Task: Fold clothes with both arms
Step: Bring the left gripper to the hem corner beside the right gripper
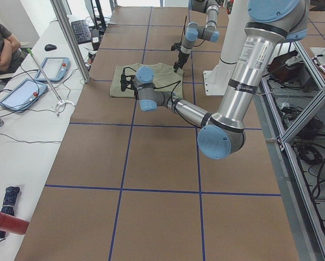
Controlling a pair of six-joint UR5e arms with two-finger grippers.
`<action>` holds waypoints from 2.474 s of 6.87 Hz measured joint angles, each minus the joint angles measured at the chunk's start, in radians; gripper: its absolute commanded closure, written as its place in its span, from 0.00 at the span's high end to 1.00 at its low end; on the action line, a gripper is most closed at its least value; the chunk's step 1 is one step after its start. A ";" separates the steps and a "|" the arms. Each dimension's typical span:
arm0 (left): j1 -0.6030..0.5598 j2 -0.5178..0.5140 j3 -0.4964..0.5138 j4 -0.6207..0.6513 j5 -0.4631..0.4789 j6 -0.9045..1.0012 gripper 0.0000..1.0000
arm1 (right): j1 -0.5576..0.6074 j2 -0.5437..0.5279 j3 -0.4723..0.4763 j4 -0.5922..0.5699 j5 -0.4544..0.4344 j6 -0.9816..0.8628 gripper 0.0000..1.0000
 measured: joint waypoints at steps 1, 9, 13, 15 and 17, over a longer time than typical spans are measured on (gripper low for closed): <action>0.000 0.000 0.000 0.000 0.000 0.000 0.55 | -0.001 0.000 0.001 0.000 0.000 0.000 0.00; 0.190 0.084 -0.164 0.001 0.156 -0.327 0.56 | 0.008 -0.028 0.106 -0.004 0.021 -0.002 0.00; 0.471 0.225 -0.321 0.059 0.484 -0.504 0.57 | 0.020 -0.029 0.141 -0.001 0.057 -0.003 0.00; 0.590 0.238 -0.359 0.171 0.607 -0.571 0.57 | 0.026 -0.031 0.144 -0.001 0.066 -0.003 0.00; 0.658 0.159 -0.342 0.295 0.633 -0.605 0.56 | 0.027 -0.031 0.144 -0.001 0.067 -0.003 0.00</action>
